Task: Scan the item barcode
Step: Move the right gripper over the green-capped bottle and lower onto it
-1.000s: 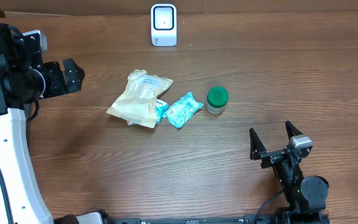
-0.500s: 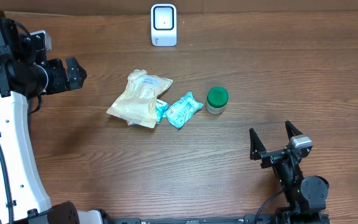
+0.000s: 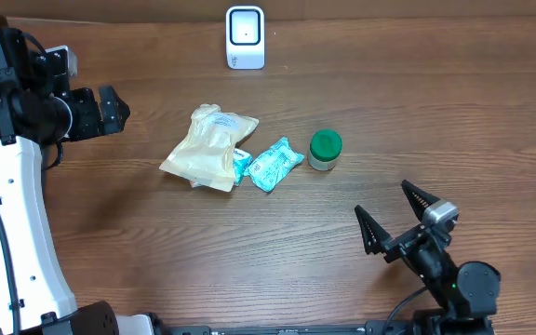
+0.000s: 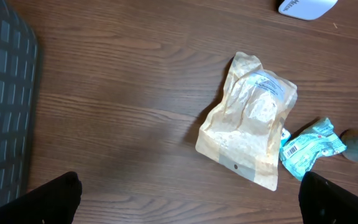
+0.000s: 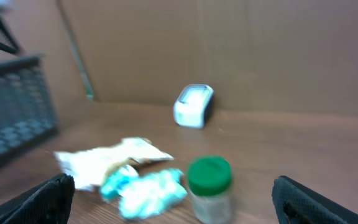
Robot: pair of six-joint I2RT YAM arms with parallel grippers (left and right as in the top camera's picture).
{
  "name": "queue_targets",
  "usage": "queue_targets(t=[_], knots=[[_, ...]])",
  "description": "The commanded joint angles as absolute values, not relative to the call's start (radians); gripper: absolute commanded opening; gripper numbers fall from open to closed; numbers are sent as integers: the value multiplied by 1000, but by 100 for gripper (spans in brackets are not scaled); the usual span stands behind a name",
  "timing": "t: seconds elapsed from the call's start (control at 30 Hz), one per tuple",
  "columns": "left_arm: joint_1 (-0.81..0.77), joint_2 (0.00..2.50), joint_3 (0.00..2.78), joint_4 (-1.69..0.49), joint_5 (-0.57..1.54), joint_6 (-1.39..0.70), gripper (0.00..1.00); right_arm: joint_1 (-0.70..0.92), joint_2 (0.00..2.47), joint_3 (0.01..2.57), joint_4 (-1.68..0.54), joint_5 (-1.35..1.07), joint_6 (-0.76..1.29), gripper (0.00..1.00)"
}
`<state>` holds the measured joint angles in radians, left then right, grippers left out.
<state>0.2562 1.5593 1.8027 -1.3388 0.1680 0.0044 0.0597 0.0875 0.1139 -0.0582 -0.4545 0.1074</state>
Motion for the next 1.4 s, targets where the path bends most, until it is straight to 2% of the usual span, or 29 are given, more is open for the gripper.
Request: queue_targets(t=[0.0,0.13,0.47,0.7,0.97,1.2,1.37], knots=[[259,1571,1806,-1338,176,30,100,62,186,274,-83,-568,131,100],[260,1571,1806,-1338,176,30,100,62,360,464,-196,-634,130,100],[260,1571,1806,-1337,176,30,100,72,789,994,-688,-708,130,100],[260,1571,1806,-1338,176,30,100,205,1099,1302,-930,-742,130,100],[260,1571,1806,-1338,176,30,100,382,1363,1443,-967,-743,131,100],[260,1571,1806,-1338,176,30,99,399,1489,1441,-874,-733,144,100],[260,1571,1806,-1338,176,30,100,399,1566,1441,-873,-538,155,89]])
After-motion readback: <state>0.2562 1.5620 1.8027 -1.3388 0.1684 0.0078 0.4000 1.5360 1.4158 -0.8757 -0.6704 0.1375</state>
